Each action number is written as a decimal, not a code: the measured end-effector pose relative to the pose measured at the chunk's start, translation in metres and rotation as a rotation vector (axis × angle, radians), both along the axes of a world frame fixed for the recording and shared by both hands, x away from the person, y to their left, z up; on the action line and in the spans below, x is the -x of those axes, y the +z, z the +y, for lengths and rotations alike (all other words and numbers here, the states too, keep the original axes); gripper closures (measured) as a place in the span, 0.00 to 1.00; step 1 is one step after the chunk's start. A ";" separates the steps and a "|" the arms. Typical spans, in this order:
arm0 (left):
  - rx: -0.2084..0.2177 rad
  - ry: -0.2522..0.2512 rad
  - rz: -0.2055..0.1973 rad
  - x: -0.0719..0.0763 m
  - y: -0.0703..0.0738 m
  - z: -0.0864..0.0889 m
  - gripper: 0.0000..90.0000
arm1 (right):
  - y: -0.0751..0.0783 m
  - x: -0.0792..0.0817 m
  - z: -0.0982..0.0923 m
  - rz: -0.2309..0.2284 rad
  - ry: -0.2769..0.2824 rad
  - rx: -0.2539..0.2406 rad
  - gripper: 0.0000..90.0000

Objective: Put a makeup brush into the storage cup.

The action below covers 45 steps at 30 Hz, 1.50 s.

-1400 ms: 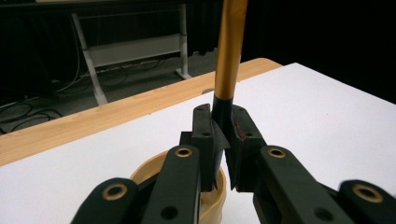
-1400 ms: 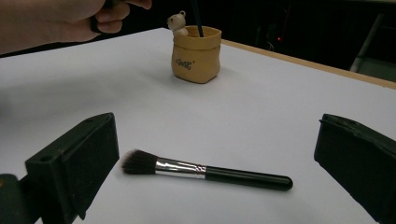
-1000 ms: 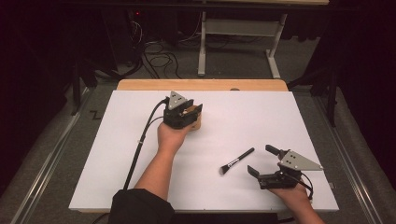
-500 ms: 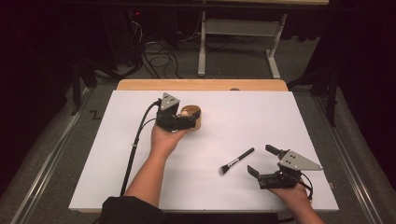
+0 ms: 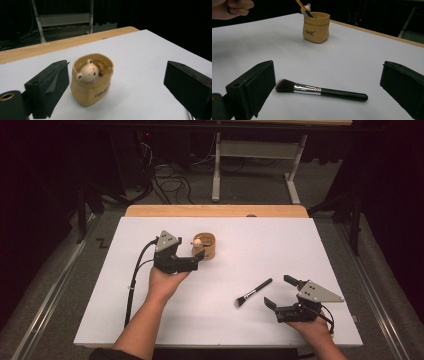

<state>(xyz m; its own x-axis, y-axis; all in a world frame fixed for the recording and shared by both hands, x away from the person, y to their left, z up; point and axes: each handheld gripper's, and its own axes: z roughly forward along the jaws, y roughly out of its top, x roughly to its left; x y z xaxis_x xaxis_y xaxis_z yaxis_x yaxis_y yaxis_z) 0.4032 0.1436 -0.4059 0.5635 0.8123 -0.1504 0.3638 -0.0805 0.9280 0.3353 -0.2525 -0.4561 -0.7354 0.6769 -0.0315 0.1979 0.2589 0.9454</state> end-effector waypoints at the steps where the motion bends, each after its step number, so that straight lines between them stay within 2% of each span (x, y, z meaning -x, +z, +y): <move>1: 0.000 -0.002 -0.001 0.004 -0.001 0.002 0.06 | 0.000 0.000 0.000 -0.003 0.002 0.002 0.00; 7: -0.016 -0.007 -0.002 0.025 -0.010 0.009 0.01 | 0.000 0.000 0.000 0.000 -0.003 0.003 0.00; 12: -0.010 -0.009 0.004 0.038 -0.019 0.018 0.01 | -0.001 -0.001 -0.001 0.000 -0.014 0.014 0.00; 17: -0.006 0.007 0.005 0.053 -0.030 0.027 0.01 | -0.001 -0.001 -0.001 0.008 -0.019 0.000 0.00; 26: -0.009 0.004 0.024 0.080 -0.049 0.043 0.01 | -0.001 -0.002 -0.003 0.011 -0.030 0.001 0.00; 31: 0.005 0.051 0.013 0.097 -0.064 0.054 0.01 | -0.002 -0.002 -0.004 0.009 -0.034 0.007 0.00; 34: -0.012 0.037 0.017 0.101 -0.068 0.056 0.01 | -0.001 -0.002 -0.007 0.007 -0.042 0.002 0.00; 37: 0.002 0.023 0.015 0.100 -0.069 0.056 0.01 | -0.003 -0.004 -0.009 0.012 -0.050 0.001 0.00; 42: -0.016 -0.005 0.004 0.099 -0.070 0.050 0.01 | -0.004 -0.005 -0.011 0.018 -0.062 0.000 0.00; 45: -0.007 -0.006 0.000 0.100 -0.069 0.052 0.01 | -0.004 -0.005 -0.011 0.024 -0.063 0.002 0.00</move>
